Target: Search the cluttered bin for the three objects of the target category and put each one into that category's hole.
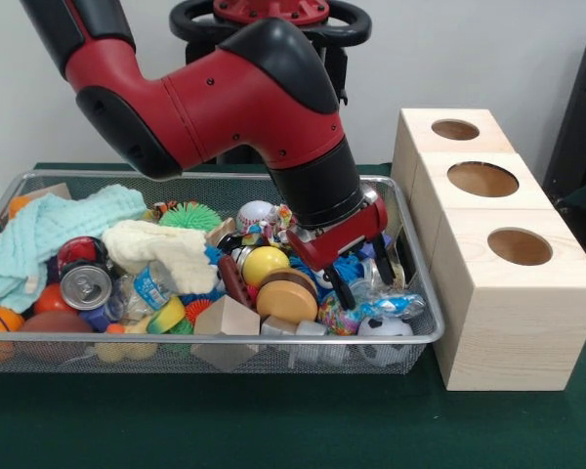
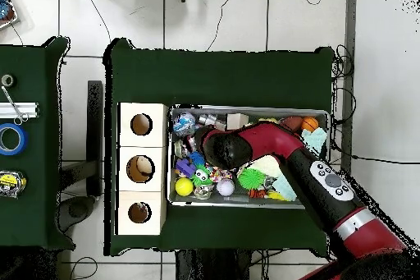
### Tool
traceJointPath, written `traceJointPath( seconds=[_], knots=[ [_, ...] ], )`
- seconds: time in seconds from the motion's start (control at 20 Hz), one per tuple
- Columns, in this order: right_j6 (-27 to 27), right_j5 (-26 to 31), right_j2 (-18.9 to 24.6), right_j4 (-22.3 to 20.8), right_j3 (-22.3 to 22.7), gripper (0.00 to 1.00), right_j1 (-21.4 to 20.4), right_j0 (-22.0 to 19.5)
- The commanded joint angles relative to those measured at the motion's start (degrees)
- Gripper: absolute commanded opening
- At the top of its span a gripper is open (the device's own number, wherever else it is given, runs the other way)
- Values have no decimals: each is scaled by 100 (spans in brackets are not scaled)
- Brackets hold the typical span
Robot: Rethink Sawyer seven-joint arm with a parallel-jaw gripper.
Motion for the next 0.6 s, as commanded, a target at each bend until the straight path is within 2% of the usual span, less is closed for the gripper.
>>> traceJointPath(
  seconds=[0.05,0.3,0.35,0.5,0.55,0.6],
  knots=[
    [-854,-604,-510,-784,-885,100,725,213],
    [-677,-678,-574,-817,-853,100,668,270],
    [-703,-680,-575,-851,-859,0,653,285],
    [-375,-934,-607,-824,-810,0,649,260],
    [-260,-1001,-651,-883,-797,0,528,329],
    [-250,-925,-662,-840,-807,0,504,354]
  ],
)
